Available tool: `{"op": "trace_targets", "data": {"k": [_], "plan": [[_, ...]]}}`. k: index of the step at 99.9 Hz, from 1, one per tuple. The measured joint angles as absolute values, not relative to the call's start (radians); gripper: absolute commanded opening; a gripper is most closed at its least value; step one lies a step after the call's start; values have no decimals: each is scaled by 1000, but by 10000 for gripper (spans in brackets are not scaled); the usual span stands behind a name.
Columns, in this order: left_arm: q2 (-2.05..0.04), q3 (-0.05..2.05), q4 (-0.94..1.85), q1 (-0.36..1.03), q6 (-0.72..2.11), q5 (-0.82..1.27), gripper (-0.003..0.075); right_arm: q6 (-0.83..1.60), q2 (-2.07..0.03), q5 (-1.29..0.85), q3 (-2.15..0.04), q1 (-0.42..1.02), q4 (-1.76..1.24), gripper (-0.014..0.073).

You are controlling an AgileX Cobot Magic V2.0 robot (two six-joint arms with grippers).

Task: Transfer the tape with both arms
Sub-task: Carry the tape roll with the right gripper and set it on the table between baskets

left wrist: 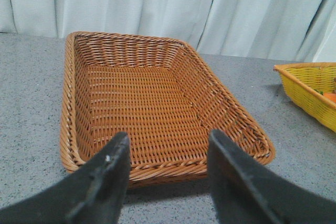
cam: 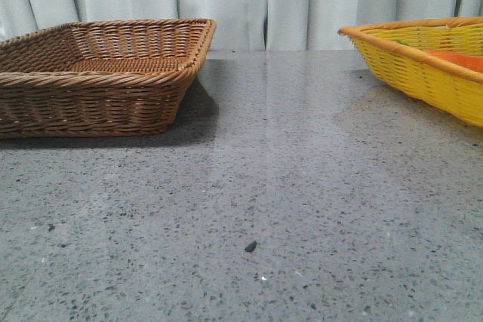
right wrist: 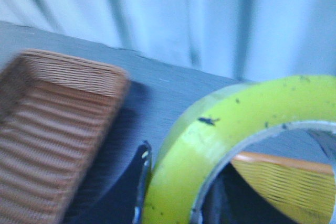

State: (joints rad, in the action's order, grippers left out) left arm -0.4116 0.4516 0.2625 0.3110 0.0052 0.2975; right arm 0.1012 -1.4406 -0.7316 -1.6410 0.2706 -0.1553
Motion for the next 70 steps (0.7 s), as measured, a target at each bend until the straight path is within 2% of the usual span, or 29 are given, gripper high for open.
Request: {"op": "trace_targets", "data": {"k": [13, 33, 42, 57, 63, 70], "plan": [[-412, 452, 262, 311, 5, 298, 314, 101, -1520, -783, -1643, 382, -172, -56], [-412, 452, 262, 311, 5, 318, 314, 101, -1733, -866, -1620, 404, -172, -40], [-412, 452, 271, 311, 5, 335, 314, 95, -1781, -877, -1616, 404, -167, 71], [-419, 467, 296, 311, 5, 391, 314, 91, -1786, -882, -1616, 404, -190, 408], [-432, 489, 297, 311, 10, 424, 314, 88, -1770, -885, -1620, 404, -200, 475], [-460, 534, 310, 311, 41, 460, 314, 88, -1742, -897, -1622, 404, -209, 463]]}}
